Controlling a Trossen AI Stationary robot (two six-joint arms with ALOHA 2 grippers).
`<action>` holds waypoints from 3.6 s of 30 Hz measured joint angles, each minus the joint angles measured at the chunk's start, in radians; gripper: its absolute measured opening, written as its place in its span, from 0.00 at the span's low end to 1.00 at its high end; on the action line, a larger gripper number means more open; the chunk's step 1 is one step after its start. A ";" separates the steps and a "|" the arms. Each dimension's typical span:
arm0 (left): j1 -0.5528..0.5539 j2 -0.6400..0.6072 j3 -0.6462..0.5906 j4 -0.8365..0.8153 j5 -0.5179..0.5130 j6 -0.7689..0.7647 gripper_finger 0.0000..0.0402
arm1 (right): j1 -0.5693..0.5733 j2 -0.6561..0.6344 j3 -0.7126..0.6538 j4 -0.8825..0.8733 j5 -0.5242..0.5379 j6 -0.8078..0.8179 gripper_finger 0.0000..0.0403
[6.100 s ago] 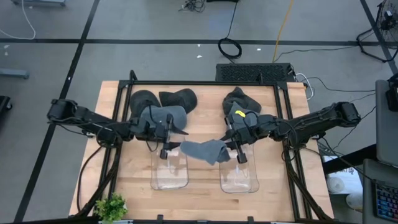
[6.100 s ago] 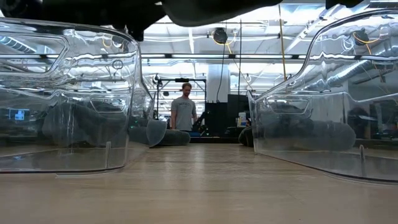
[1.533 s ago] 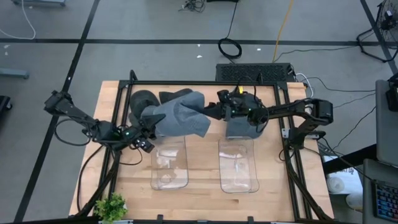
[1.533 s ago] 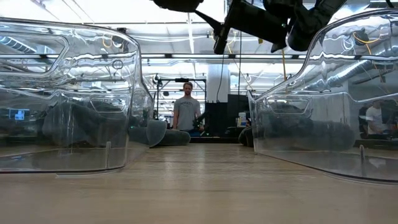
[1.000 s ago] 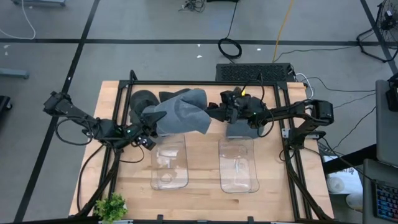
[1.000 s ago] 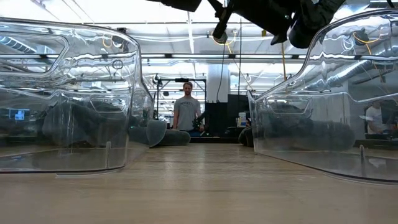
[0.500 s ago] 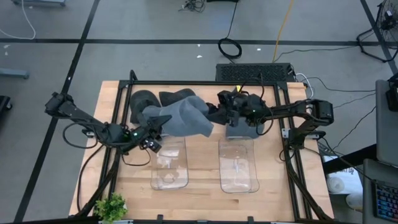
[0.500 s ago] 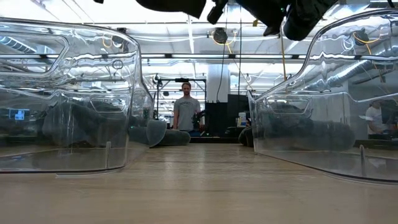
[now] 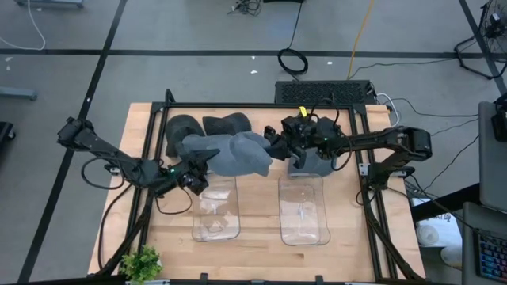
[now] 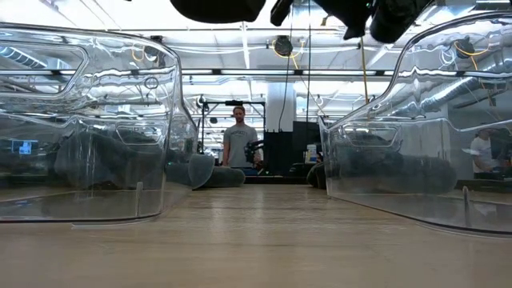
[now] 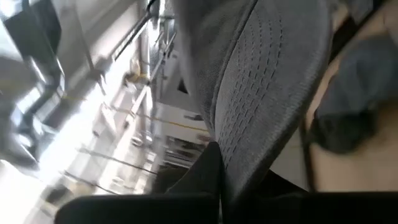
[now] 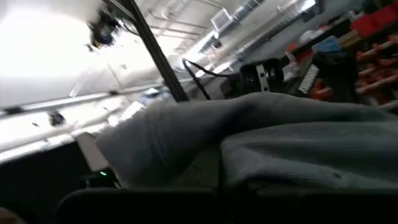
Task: Pick & Place hat
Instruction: Put the top gray cap into the left transparent bin
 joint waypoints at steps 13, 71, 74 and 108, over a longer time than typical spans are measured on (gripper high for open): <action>0.009 0.000 0.000 -0.027 -0.072 -0.658 0.51 | 0.021 -0.104 0.001 -0.318 0.079 -0.177 0.00; 0.305 0.328 0.000 0.092 1.317 -2.007 0.87 | 0.157 -0.104 0.132 -0.601 -0.598 -0.508 0.00; 0.338 0.375 0.000 0.167 1.383 -2.045 0.87 | 0.165 -0.104 0.132 -0.603 -0.572 -0.513 0.00; 0.360 0.620 0.199 0.156 1.752 -2.060 0.87 | 0.193 -0.058 0.137 -0.623 -0.498 -0.568 0.00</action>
